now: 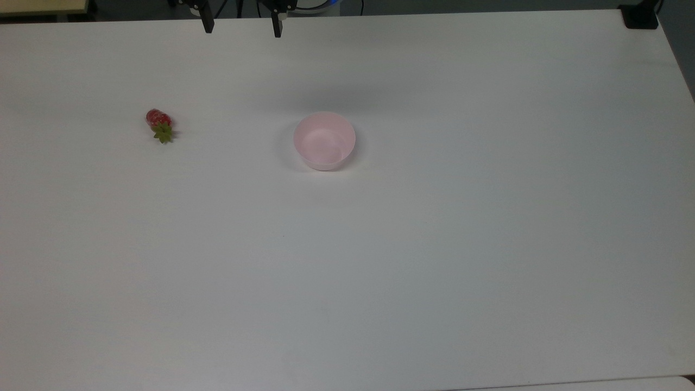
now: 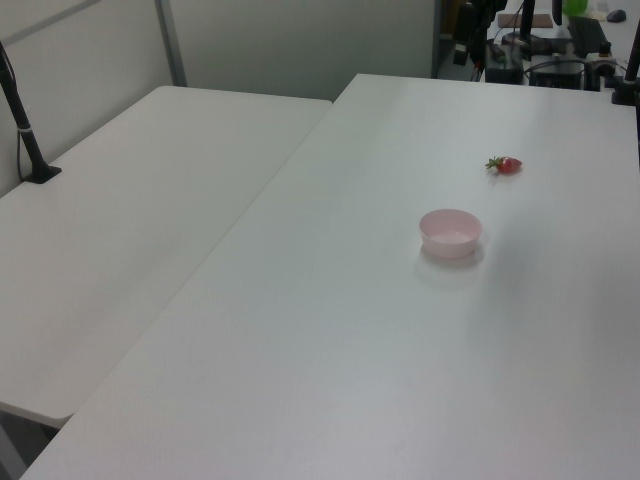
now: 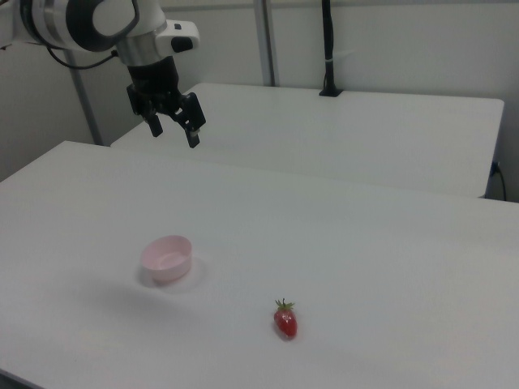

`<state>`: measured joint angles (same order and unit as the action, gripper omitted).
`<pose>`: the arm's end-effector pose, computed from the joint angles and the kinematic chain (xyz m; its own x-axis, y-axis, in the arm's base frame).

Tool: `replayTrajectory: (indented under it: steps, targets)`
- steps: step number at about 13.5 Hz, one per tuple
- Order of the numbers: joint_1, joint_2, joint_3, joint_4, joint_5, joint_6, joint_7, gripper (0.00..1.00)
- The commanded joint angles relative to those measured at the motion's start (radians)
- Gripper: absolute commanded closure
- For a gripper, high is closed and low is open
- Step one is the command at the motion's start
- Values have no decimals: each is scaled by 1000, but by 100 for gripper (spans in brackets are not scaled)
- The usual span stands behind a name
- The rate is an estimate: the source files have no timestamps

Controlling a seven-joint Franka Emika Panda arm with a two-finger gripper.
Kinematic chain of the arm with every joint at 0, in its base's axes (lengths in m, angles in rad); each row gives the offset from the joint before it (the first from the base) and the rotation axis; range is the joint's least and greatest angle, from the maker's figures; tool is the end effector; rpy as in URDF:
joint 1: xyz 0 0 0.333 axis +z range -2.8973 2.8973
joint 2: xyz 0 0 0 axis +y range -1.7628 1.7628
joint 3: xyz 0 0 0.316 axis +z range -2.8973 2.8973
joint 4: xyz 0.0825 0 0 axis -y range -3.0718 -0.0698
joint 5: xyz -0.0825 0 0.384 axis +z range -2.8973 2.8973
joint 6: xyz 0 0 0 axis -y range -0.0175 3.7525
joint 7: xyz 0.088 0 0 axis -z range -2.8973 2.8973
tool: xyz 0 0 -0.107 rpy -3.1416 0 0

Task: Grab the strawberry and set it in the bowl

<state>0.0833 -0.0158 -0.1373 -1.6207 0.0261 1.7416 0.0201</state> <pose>0.5652 -0.0288 0.6256 0.9877 -0.0782 0.1355 -0.0747 -0.9967 -0.0310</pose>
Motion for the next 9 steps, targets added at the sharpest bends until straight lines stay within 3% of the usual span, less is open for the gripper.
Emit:
replayTrajectory:
  steps: [1,9]
  targets:
    - [16,-18,-18,-18,18,-19,-26,0]
    - [16,-13,-18,-16,18,-14,-26,0]
